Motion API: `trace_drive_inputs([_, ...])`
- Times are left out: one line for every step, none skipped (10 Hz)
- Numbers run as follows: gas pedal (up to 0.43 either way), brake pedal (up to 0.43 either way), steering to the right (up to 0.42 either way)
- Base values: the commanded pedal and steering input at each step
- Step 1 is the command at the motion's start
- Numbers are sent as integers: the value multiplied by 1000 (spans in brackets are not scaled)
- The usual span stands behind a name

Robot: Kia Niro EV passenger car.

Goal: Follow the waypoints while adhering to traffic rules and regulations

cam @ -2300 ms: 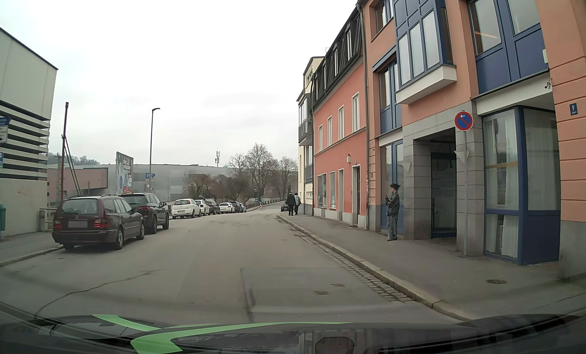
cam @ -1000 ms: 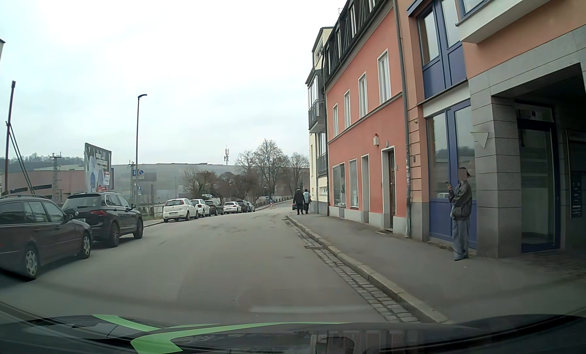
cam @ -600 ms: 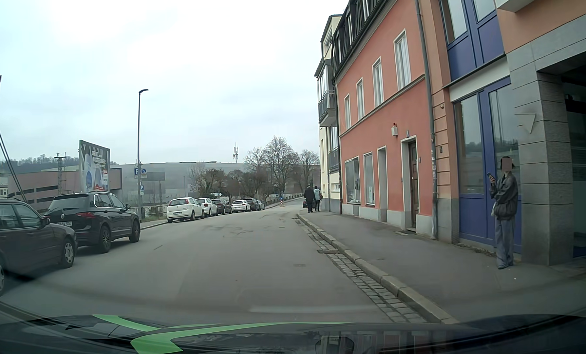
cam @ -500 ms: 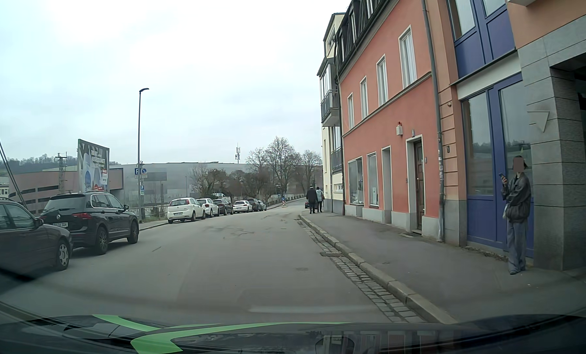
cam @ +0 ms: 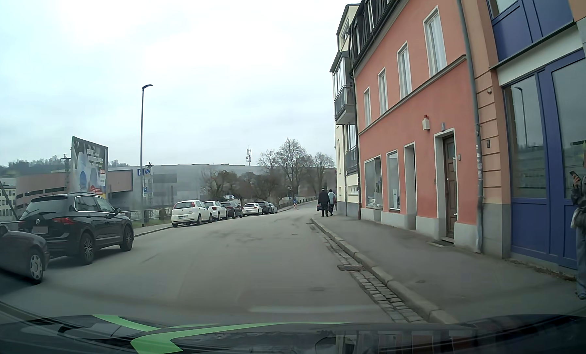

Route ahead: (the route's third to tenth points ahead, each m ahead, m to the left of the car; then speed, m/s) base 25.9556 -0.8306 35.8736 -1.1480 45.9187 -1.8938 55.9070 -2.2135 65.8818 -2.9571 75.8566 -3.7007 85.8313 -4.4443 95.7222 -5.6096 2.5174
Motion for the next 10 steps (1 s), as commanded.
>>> trace_drive_inputs([0, 250, -86])
trace_drive_inputs([0, 256, -87])
trace_drive_inputs([0, 256, -87])
trace_drive_inputs([0, 256, -87])
trace_drive_inputs([0, 250, -87])
trace_drive_inputs([0, 244, -90])
trace_drive_inputs([0, 238, -93])
trace_drive_inputs([0, 238, -95])
trace_drive_inputs([0, 238, -96])
trace_drive_inputs([0, 244, -96])
